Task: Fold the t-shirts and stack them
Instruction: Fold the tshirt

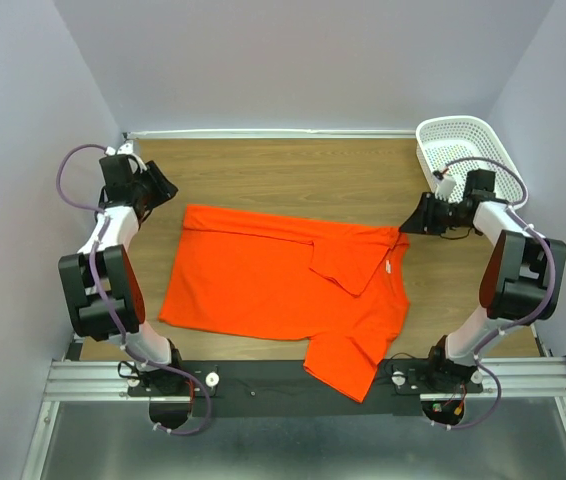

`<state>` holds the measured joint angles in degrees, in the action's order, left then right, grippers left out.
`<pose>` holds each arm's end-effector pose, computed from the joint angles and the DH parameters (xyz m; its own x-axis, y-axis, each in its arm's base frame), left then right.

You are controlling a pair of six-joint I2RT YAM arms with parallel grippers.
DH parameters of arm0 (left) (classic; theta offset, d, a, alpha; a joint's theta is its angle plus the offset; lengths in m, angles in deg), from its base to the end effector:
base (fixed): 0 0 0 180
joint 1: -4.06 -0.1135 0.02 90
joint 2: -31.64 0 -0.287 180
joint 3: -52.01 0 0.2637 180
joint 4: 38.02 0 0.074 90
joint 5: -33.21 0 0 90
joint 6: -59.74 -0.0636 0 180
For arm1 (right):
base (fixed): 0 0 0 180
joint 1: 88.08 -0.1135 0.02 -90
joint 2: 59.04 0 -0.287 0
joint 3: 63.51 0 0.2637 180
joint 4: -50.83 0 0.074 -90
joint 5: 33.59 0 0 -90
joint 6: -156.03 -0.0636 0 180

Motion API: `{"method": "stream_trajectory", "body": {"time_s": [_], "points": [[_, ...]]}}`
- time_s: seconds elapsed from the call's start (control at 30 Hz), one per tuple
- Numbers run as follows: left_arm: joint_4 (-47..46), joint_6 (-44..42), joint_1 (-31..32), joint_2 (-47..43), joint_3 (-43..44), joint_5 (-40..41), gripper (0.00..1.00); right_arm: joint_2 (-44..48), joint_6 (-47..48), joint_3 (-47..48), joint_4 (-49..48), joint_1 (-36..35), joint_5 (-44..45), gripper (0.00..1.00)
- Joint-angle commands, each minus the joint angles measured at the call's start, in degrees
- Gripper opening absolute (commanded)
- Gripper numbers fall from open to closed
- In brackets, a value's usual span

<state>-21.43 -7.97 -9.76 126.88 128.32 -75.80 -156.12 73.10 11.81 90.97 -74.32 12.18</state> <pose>0.3980 0.0766 0.2358 -0.5340 -0.5007 -0.6813 -0.1847 0.8554 -0.4838 0.3569 -0.0417 0.1951 -0.8320 0.1129 -0.5432 -0.2530 0.7941 0.5527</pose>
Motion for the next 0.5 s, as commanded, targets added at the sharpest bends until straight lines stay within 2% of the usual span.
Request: {"method": "stream_trajectory", "body": {"time_s": [0.0,0.3,0.47], "points": [[0.16,1.45,-0.33,-1.55,-3.91,-1.12,0.54,-3.20,2.77,-1.44,6.41,-0.84,-7.09,0.38],[0.86,1.36,-0.24,-2.17,-8.13,-3.05,0.53,-3.99,0.93,-4.43,6.77,-1.54,-3.50,0.38],[0.95,-0.13,-0.24,-3.66,-8.66,-2.79,0.53,-0.40,5.92,-4.78,7.03,-3.73,-0.51,0.38]]}}
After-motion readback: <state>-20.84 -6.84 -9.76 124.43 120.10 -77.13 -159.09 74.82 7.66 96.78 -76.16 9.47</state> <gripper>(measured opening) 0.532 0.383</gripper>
